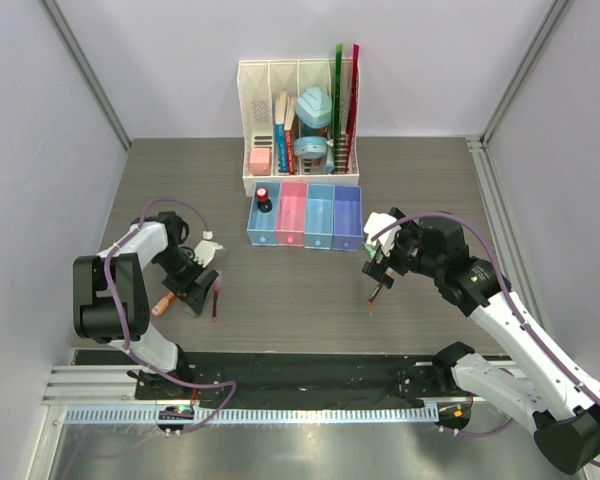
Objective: Sort the stationery into containers
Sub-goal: Pick up the stationery from the center of the board.
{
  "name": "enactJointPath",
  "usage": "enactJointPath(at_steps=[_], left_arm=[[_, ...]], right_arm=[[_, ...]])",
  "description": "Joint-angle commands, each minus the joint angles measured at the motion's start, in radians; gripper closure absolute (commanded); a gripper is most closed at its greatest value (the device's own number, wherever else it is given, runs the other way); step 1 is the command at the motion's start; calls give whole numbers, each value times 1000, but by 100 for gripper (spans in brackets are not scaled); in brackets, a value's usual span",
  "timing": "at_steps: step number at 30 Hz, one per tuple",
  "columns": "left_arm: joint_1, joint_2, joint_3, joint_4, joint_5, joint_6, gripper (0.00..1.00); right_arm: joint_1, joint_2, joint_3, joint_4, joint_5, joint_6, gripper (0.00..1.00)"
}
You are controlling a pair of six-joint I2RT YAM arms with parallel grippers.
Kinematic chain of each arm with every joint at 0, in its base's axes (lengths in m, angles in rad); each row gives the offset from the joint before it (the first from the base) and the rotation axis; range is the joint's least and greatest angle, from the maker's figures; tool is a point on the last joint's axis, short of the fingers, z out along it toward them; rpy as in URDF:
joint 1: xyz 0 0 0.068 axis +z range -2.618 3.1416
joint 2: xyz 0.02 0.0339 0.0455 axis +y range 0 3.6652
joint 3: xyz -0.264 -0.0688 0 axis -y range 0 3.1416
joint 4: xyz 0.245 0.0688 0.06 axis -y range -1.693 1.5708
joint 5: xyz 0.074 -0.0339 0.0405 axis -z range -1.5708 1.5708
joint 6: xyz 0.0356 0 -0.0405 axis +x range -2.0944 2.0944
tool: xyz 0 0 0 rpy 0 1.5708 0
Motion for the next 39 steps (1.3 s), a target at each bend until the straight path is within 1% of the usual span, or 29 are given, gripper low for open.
enactJointPath(at_steps=[1, 5, 8, 17, 22, 26, 28, 30, 34, 35, 36, 37, 39], left_arm=[[-20, -27, -16, -7, 8, 7, 30], [-21, -24, -23, -12, -11, 7, 42], [-20, -32, -25, -19, -21, 15, 45], [-20, -46, -3, -62, -46, 19, 43], [-21, -41, -16, -61, -55, 16, 45], [-23, -17, -22, -49, -58, 13, 59], [-24, 0, -25, -38, -61, 9, 62], [-26, 8, -26, -32, -61, 4, 64], [-35, 22, -25, -21, -55, -2, 63], [-38, 20, -25, -20, -55, -4, 65], [-38, 20, -25, -13, -52, -5, 69], [-41, 23, -23, -12, -52, -8, 77], [-44, 25, -19, -6, -51, -18, 83]], right_arm=[[-5, -21, 12, 14, -15, 11, 0], [-6, -22, 10, 14, -14, 11, 0], [-6, -25, 12, 12, -15, 11, 0], [-8, -28, 12, 12, -18, 13, 0], [-10, -25, 12, 14, -18, 10, 0], [-10, -21, 15, 14, -23, 14, 0], [-10, -22, 19, 11, -21, 14, 0], [-10, -21, 22, 9, -23, 13, 0], [-13, -14, 22, 8, -26, 14, 0], [-11, -14, 21, 6, -26, 14, 0], [-11, -13, 21, 8, -29, 13, 0], [-11, -11, 22, 8, -30, 16, 0], [-11, -7, 21, 12, -40, 21, 0]])
